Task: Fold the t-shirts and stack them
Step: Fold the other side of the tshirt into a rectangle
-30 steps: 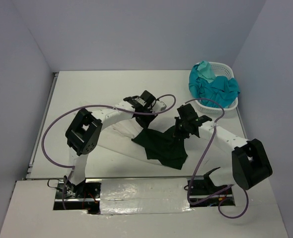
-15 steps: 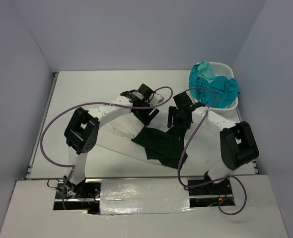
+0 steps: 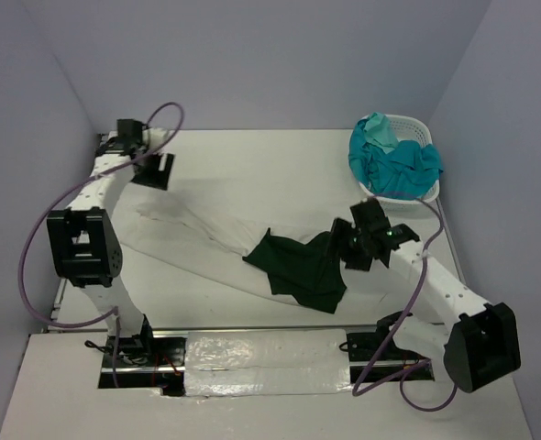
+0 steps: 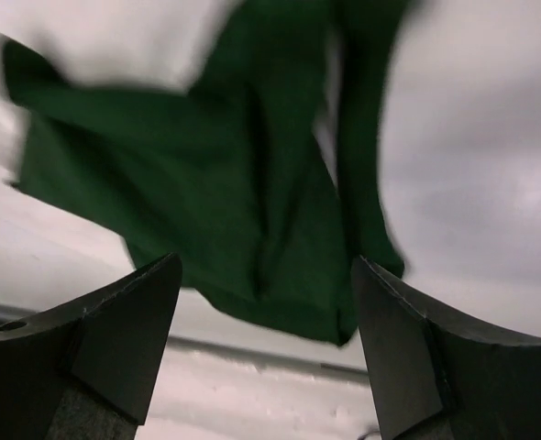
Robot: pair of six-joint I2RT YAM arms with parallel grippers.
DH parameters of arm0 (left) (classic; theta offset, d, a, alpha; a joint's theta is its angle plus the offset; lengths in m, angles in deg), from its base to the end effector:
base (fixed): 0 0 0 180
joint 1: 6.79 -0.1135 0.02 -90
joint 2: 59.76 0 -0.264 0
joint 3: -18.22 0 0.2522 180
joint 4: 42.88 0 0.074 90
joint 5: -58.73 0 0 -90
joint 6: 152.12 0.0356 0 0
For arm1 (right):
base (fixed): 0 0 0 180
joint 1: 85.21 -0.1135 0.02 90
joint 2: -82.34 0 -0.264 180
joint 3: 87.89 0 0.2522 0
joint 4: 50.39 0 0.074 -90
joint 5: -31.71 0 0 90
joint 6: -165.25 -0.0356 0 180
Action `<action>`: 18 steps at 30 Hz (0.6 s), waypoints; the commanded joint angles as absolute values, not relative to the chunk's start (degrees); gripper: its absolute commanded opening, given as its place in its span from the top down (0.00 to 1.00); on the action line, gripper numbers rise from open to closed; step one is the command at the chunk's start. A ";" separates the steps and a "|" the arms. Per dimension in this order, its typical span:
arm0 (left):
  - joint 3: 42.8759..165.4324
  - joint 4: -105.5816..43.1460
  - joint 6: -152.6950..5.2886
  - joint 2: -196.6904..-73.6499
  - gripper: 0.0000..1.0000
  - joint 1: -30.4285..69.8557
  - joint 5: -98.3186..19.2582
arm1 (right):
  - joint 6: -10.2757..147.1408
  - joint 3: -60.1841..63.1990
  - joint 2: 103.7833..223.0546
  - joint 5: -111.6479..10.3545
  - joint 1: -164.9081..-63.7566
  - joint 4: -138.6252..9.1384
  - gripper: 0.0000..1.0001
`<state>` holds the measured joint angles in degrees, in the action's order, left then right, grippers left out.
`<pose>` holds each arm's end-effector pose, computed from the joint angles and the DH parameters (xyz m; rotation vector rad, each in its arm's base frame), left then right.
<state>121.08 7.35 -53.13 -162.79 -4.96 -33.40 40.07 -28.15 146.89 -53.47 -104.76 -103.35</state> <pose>0.4013 -0.0141 0.2855 0.2473 2.4371 0.0096 0.2028 0.0752 0.2381 0.3277 2.6237 0.4499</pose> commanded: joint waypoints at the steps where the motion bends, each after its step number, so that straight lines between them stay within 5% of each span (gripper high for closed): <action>1: 117.33 7.37 -47.82 -163.12 0.13 -13.01 -32.50 | 31.49 -37.54 143.78 -47.67 -104.89 -103.10 0.18; 10: 122.15 4.02 -47.97 -172.87 0.12 -17.86 -33.28 | 24.10 -48.37 141.49 -46.95 -105.16 -100.36 0.18; 15: 117.70 5.95 -48.68 -171.40 0.26 -18.82 -34.95 | 21.81 -52.77 141.31 -44.05 -106.20 -97.46 0.19; 18: 114.61 4.73 -49.55 -168.76 0.44 -19.70 -41.27 | 22.33 -53.21 142.54 -44.66 -106.30 -97.02 0.19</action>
